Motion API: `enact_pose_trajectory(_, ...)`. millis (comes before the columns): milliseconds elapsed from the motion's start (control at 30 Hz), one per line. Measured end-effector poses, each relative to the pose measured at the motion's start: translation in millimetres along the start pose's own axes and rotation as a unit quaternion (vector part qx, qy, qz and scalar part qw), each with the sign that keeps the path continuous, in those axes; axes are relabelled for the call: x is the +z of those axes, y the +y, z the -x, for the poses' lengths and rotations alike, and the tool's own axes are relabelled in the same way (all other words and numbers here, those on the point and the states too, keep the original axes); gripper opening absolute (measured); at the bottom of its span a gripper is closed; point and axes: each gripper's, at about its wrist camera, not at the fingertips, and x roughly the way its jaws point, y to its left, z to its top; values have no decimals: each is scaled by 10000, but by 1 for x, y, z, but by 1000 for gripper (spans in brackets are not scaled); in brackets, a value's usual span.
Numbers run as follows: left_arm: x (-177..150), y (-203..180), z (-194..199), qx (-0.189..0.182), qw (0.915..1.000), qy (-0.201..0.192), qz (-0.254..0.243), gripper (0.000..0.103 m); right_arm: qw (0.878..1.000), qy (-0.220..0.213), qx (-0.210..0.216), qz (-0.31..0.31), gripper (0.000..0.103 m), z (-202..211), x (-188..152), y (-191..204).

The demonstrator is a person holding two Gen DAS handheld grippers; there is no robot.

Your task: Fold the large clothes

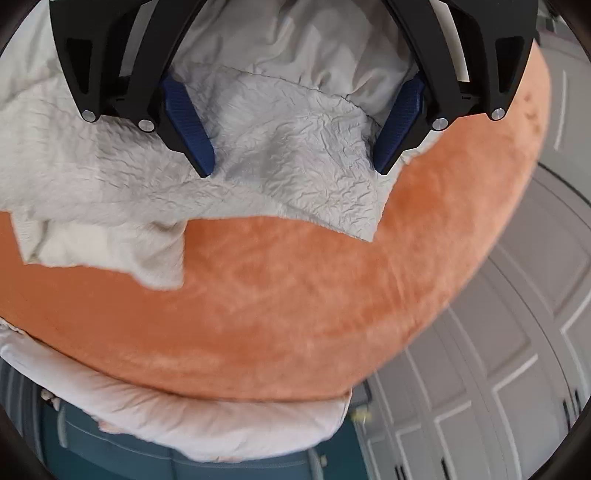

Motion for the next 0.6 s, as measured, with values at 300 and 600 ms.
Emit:
enact_pose_trajectory(300, -8, -7, -20, 31, 9998, -90, 167, 92, 9978, 408, 116, -504, 0, -51, -23, -8)
enact_pose_trajectory(600, -13, -8, -28, -64, 9995, -100, 288, 95, 9965, 307, 326, -709, 0, -58, -30, -15)
